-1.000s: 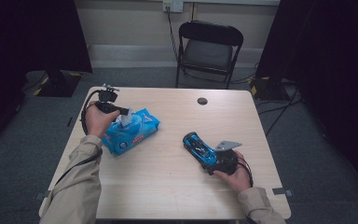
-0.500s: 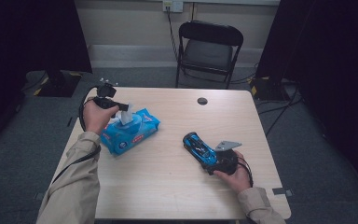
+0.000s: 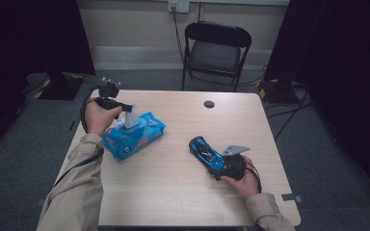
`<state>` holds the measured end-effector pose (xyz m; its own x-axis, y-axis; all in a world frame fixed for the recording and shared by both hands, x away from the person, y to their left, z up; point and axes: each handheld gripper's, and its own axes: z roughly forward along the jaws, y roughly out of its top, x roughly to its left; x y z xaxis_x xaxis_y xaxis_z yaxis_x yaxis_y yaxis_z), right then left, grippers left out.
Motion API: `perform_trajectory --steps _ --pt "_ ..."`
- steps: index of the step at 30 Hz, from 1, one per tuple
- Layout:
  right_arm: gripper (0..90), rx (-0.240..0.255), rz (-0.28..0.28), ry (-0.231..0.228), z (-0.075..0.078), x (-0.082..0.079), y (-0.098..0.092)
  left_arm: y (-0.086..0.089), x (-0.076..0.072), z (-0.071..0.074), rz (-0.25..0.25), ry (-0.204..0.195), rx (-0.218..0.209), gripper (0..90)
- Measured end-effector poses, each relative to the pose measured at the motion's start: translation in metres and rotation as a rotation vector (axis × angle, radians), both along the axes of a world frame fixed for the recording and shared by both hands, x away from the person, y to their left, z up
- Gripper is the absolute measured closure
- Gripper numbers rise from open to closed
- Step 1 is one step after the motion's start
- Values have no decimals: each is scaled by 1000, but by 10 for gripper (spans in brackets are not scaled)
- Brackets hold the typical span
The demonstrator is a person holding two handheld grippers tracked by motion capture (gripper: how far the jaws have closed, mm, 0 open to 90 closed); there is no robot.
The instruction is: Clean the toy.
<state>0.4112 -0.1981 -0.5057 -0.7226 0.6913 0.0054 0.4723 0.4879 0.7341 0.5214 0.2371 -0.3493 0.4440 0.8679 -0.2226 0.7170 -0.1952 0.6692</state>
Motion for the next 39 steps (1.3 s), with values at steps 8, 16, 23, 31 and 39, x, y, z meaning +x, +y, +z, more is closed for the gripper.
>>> perform_trajectory --steps 8,16,23,31,39 --pt "153 0 0 0 0 0 0 1 -1 9 -1 -12 -2 898" --pt "153 0 0 0 0 0 0 2 -2 15 2 -16 -15 898" --pt "153 1 -1 2 0 0 0 -1 -1 23 -10 -22 1 898" --pt "153 0 -1 1 0 0 0 -5 -2 42 -20 -55 -61 898" --pt "153 0 0 1 0 0 0 -20 -5 55 -61 -75 -35 898"
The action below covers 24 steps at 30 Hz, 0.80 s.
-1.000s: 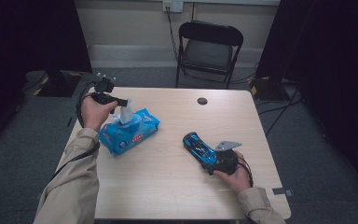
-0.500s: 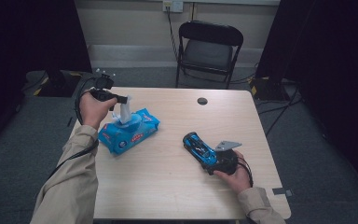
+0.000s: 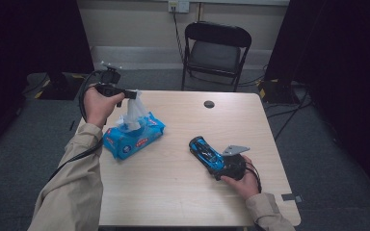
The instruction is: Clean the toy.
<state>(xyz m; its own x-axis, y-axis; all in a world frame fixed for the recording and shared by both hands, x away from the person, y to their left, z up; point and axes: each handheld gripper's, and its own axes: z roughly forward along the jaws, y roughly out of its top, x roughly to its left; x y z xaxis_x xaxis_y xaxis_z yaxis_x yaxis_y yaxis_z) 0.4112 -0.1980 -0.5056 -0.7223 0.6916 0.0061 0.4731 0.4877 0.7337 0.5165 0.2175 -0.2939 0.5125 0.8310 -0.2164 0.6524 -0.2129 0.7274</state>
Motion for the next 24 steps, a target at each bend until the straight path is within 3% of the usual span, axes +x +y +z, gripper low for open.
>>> perform_trajectory --steps 13,18,24 --pt "153 0 0 0 0 0 0 -35 -4 5 -75 -19 -10 897" --pt "154 0 1 0 0 0 0 -48 -6 -5 -104 -6 -26 897" --pt "153 -1 6 1 0 0 0 -67 -13 -27 -143 13 -58 897"
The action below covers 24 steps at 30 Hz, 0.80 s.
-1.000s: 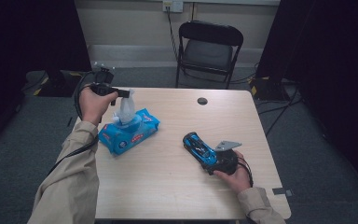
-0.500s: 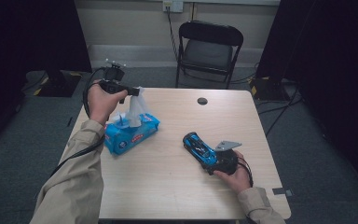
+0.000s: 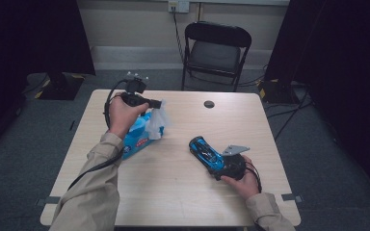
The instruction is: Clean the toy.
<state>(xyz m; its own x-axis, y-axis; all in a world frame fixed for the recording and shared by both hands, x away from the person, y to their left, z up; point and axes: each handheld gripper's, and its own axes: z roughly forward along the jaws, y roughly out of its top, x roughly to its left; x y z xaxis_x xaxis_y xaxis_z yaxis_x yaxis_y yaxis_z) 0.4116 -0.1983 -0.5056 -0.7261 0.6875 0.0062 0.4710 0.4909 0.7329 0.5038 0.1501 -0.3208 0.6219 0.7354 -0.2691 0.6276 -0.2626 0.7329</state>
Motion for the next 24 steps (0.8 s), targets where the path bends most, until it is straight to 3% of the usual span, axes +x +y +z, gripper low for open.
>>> perform_trajectory --steps 14,18,24 --pt "153 0 0 -1 0 0 0 -44 -16 -49 -104 56 -25 895" --pt "153 1 -1 2 0 0 0 -50 -24 -70 -128 87 12 894" --pt "154 -1 1 1 0 0 0 -47 -34 -100 -137 129 36 892"
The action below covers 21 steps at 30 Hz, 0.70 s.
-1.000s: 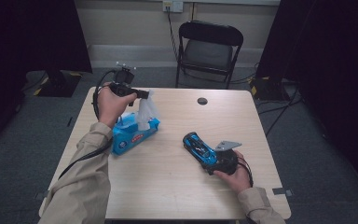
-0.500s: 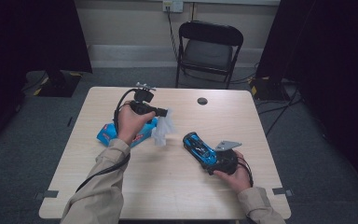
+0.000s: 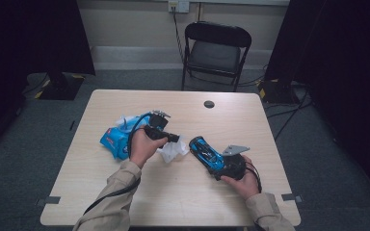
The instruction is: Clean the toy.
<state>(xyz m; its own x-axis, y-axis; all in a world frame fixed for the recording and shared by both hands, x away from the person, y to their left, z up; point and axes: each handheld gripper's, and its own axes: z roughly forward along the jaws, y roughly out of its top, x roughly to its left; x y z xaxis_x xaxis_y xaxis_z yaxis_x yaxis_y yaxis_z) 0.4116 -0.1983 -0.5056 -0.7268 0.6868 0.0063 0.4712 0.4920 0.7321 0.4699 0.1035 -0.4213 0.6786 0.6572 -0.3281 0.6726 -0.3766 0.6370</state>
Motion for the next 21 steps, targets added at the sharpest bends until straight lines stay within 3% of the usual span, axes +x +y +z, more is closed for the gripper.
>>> perform_trajectory --steps 10,13,19,21 --pt "153 1 -1 1 0 0 0 18 -4 -30 52 1 80 866" --pt "153 0 -1 1 0 0 0 22 -5 -39 54 16 81 802" --pt "154 1 0 1 0 0 0 21 -7 -52 62 -11 124 591" --pt "153 0 0 0 0 0 0 18 -8 -56 53 -20 138 573"
